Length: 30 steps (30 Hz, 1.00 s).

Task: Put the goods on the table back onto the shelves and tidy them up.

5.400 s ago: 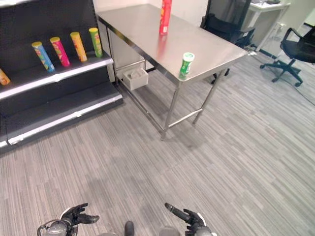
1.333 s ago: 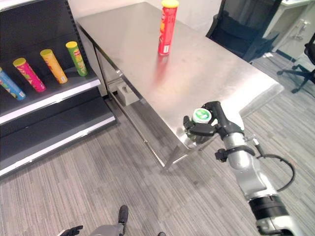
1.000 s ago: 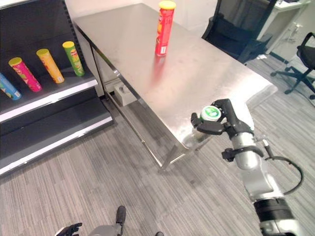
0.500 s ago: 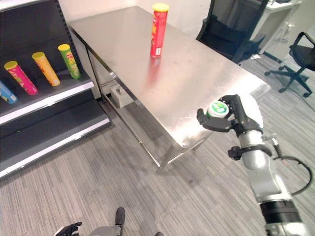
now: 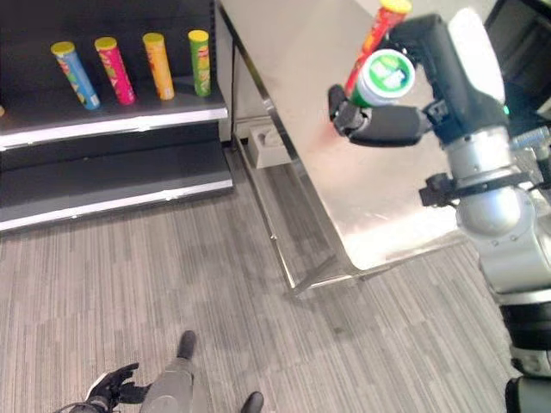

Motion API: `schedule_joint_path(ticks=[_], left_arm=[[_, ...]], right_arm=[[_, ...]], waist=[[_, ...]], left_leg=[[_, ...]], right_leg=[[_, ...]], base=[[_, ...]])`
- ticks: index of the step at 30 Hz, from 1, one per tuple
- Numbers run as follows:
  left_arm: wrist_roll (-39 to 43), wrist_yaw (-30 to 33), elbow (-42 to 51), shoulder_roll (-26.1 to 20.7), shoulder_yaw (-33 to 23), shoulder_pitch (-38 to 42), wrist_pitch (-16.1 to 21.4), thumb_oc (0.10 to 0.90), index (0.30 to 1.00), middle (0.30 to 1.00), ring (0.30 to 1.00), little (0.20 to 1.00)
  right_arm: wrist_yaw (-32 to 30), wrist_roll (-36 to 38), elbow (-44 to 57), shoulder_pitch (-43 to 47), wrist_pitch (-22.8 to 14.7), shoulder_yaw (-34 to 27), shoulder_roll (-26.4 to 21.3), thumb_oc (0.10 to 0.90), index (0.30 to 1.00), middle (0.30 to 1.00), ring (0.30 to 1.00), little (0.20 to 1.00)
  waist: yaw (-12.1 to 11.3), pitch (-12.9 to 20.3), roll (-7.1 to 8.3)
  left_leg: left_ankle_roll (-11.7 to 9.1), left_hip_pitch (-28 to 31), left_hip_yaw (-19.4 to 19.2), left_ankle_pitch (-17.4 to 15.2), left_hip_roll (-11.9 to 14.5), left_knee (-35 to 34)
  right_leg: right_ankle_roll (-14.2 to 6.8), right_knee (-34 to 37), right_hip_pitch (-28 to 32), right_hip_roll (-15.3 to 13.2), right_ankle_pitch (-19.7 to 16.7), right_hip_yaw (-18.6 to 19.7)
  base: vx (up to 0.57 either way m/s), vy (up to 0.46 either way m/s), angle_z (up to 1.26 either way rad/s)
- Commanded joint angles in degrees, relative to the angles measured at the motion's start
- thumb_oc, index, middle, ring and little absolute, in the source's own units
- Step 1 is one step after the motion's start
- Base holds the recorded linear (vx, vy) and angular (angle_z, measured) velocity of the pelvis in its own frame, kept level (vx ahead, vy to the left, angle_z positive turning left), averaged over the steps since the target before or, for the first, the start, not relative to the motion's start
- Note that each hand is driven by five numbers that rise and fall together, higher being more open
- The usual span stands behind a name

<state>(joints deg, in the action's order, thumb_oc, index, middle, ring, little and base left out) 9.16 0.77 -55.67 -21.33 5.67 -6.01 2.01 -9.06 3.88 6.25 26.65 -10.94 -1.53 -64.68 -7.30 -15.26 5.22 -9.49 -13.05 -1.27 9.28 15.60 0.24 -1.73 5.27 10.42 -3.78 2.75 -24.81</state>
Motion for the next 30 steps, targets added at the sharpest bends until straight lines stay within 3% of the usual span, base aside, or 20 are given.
schedule_joint_path(ticks=[1, 2, 3, 5, 6, 7, 9, 10, 12, 14, 15, 16, 20, 24, 26, 27, 28, 30], left_arm=[[-1.6, -0.1, 3.2, -0.6, 3.7, 1.4, 2.2, 0.8, 0.9, 0.9, 0.9, 0.9], [-3.5, -0.4, 2.4, -0.7, 4.7, 2.2, 2.2, 0.8, 0.9, 0.9, 0.9, 0.9], [-5.3, -0.1, 2.1, -1.5, 5.5, 2.6, 2.3, 0.8, 0.9, 0.9, 0.9, 0.9], [-6.0, 0.1, 2.0, -2.4, 5.7, 3.0, 2.4, 0.8, 0.9, 0.9, 0.9, 0.9], [-6.2, 0.4, 2.2, -3.5, 5.2, 2.6, 2.1, 0.8, 0.9, 0.9, 0.9, 0.9], [-6.2, 0.4, 2.2, -3.5, 5.1, 2.5, 2.1, 0.8, 0.9, 0.9, 0.9, 0.9], [-6.2, 0.7, 1.9, -4.1, 4.7, 2.7, 1.8, 0.8, 0.9, 0.9, 0.9, 0.9], [-5.5, 0.6, 2.0, -4.3, 3.8, 2.5, 1.9, 0.8, 0.9, 0.9, 0.9, 0.9], [-5.3, 0.5, 1.9, -4.2, 3.5, 2.2, 2.0, 0.8, 0.9, 0.9, 0.9, 0.9], [-4.7, 0.4, 1.5, -3.7, 3.1, 2.0, 1.9, 0.8, 0.9, 0.9, 0.9, 0.9], [-4.7, 0.4, 1.5, -3.6, 3.0, 2.1, 1.9, 0.8, 0.9, 0.9, 0.9, 0.9], [-4.8, 0.0, 1.1, -2.8, 3.0, 2.1, 1.8, 0.8, 0.9, 0.9, 0.9, 0.9], [-5.7, -0.3, 1.1, -1.7, 3.9, 2.6, 2.1, 0.8, 0.9, 0.9, 0.9, 0.9], [-5.2, -0.3, 1.3, -0.9, 4.2, 2.3, 2.1, 0.8, 0.9, 0.9, 0.9, 0.9], [-4.4, -0.8, 1.5, -0.8, 4.5, 1.9, 1.9, 0.8, 0.9, 0.9, 0.9, 0.9], [-3.9, -0.7, 1.7, -1.3, 4.6, 1.9, 1.8, 0.8, 0.9, 0.9, 0.9, 0.9], [-3.9, -0.7, 1.7, -1.3, 4.5, 1.9, 1.7, 0.8, 0.9, 0.9, 0.9, 0.9], [-3.6, 0.0, 1.2, -1.4, 4.5, 2.0, 1.7, 0.8, 0.9, 0.9, 0.9, 0.9]], right_arm=[[-4.1, 3.1, 2.9, 1.0, -1.7, -6.4, -3.2, 0.4, 0.3, 0.3, 0.3, 0.3], [-4.0, 2.9, 3.5, -0.3, -1.3, -8.0, -1.9, 0.4, 0.3, 0.3, 0.3, 0.3], [-4.1, 2.8, 3.4, 0.0, -1.0, -7.9, -0.6, 0.4, 0.3, 0.3, 0.3, 0.3], [-4.6, 2.7, 2.9, 0.9, -0.9, -7.1, 0.3, 0.4, 0.3, 0.3, 0.3, 0.3], [-5.1, 2.5, 2.7, 3.3, -0.4, -5.5, 0.9, 0.4, 0.3, 0.3, 0.3, 0.3], [-5.1, 2.5, 2.7, 3.5, -0.4, -5.3, 0.9, 0.4, 0.3, 0.3, 0.3, 0.3], [-5.1, 2.4, 2.4, 3.0, -0.4, -5.1, 1.4, 0.4, 0.3, 0.3, 0.3, 0.3], [-5.0, 3.0, 2.2, 3.2, -0.7, -5.3, 1.0, 0.4, 0.3, 0.3, 0.3, 0.3], [-5.2, 4.6, 1.9, 5.6, -1.2, -4.5, 0.5, 0.4, 0.3, 0.3, 0.3, 0.3], [-5.6, 5.3, 0.9, 7.2, -1.6, -3.0, 0.2, 0.4, 0.3, 0.3, 0.3, 0.3], [-5.6, 5.3, 0.8, 7.5, -1.6, -2.8, 0.1, 0.4, 0.3, 0.3, 0.3, 0.3], [-5.8, 5.3, -0.3, 7.9, -1.8, -2.0, -0.5, 0.4, 0.3, 0.3, 0.3, 0.3], [-6.1, 6.1, -1.1, 10.0, -2.4, -1.2, -2.7, 0.4, 0.3, 0.3, 0.3, 0.3], [-5.8, 8.7, -1.4, 12.9, -3.7, 0.2, -5.1, 0.4, 0.3, 0.3, 0.3, 0.3], [-5.0, 10.6, -1.4, 15.2, -4.2, 1.4, -5.8, 0.4, 0.3, 0.3, 0.3, 0.3], [-4.6, 11.7, -1.9, 18.5, -4.2, 3.9, -7.0, 0.4, 0.3, 0.3, 0.3, 0.3], [-4.6, 11.8, -2.0, 18.9, -4.2, 4.3, -7.0, 0.4, 0.3, 0.3, 0.3, 0.3], [-4.6, 12.8, -4.0, 22.4, -4.0, 7.5, -7.6, 0.4, 0.3, 0.3, 0.3, 0.3]], waist=[[1.7, 8.1, -2.82], [2.0, 9.1, -2.9], [1.7, 9.2, -2.39], [1.4, 9.2, -2.27], [1.2, 8.5, -2.52], [1.2, 8.5, -2.42], [2.3, 7.5, -3.21], [2.7, 7.0, -3.93], [2.8, 6.4, -4.11], [3.5, 5.7, -3.68], [3.5, 5.7, -3.72], [4.7, 5.1, -2.98], [5.6, 5.5, -1.27], [5.7, 7.5, -0.99], [5.3, 7.5, -0.26], [4.1, 5.9, 0.73], [4.3, 5.8, 0.63], [3.7, 4.9, 0.94]], left_leg=[[-1.0, 4.2, -2.9, 0.9, 0.1, -5.1], [-0.5, 4.9, -3.3, -0.4, -2.1, -4.5], [1.6, 5.7, -4.2, -3.0, -5.3, -2.9], [3.4, 6.8, -4.8, -4.9, -8.3, -2.6], [6.2, 9.1, -5.8, -6.6, -12.2, -3.3], [6.3, 9.1, -5.9, -6.6, -12.3, -3.4], [7.3, 10.7, -5.2, -6.9, -13.3, -4.3], [7.5, 12.1, -4.9, -7.6, -13.8, -4.7], [7.5, 14.3, -4.6, -8.9, -14.1, -5.2], [7.6, 16.3, -4.3, -10.1, -14.8, -5.2], [7.7, 16.2, -4.3, -9.9, -14.8, -5.2], [7.8, 18.4, -3.1, -11.5, -15.7, -5.2], [8.0, 20.2, -0.8, -13.2, -17.1, -5.2], [6.7, 21.6, -0.3, -15.0, -15.0, -3.4], [4.1, 19.3, -0.4, -17.4, -13.4, 6.1], [2.4, 14.0, 0.2, -12.9, -13.1, 18.6], [2.3, 13.5, 0.3, -13.1, -13.1, 19.4], [2.0, 9.6, 0.2, -9.9, -11.8, 24.6]], right_leg=[[-8.7, -0.3, 0.2, -6.4, 0.4, 2.2], [-9.8, -1.0, 1.0, -9.8, -1.0, 1.1], [-10.9, -4.7, 0.3, -14.3, -3.3, 1.4], [-11.0, -9.3, -1.0, -17.9, -5.8, 2.3], [-9.9, -17.0, -3.6, -22.4, -11.2, 3.2], [-10.0, -17.3, -3.8, -22.6, -11.0, 3.4], [-8.4, -22.3, -7.9, -19.0, -10.1, 8.1], [-7.6, -21.6, -10.7, -15.1, -6.5, 9.7], [-7.0, -17.4, -12.9, -11.5, -4.1, 8.3], [-7.4, -11.2, -15.6, -7.1, -5.4, 9.0], [-7.4, -10.9, -15.6, -7.0, -5.8, 9.0], [-8.3, -6.3, -18.6, -2.8, -8.1, 11.8], [-7.8, -1.4, -17.5, -0.8, -10.8, 14.1], [-7.2, -0.5, -14.4, 0.0, -10.0, 13.1], [-5.7, -0.3, -10.9, 0.2, -7.6, 11.2], [-4.0, -0.3, -8.3, 0.1, -6.0, 10.6], [-3.9, -0.3, -8.3, 0.2, -6.0, 10.5], [-3.1, -0.3, -7.2, 0.3, -4.7, 9.7]], base=[[0.28, 0.556, 0.58], [0.34, 0.702, 0.69], [0.34, 0.643, 0.72], [0.24, 0.572, 0.61], [0.21, 0.525, 0.37], [0.2, 0.485, 0.17], [0.13, 0.236, 0.17], [0.22, 0.225, 0.32], [0.25, 0.088, 0.14], [0.18, -0.002, -0.07], [0.27, 0.01, 0.06], [0.26, 0.012, 0.35], [0.27, -0.057, 0.45], [0.29, -0.18, 0.62], [0.29, -0.279, 0.39], [0.17, -0.22, 0.2], [0.09, -0.172, 0.05], [0.07, -0.075, 0.02]])
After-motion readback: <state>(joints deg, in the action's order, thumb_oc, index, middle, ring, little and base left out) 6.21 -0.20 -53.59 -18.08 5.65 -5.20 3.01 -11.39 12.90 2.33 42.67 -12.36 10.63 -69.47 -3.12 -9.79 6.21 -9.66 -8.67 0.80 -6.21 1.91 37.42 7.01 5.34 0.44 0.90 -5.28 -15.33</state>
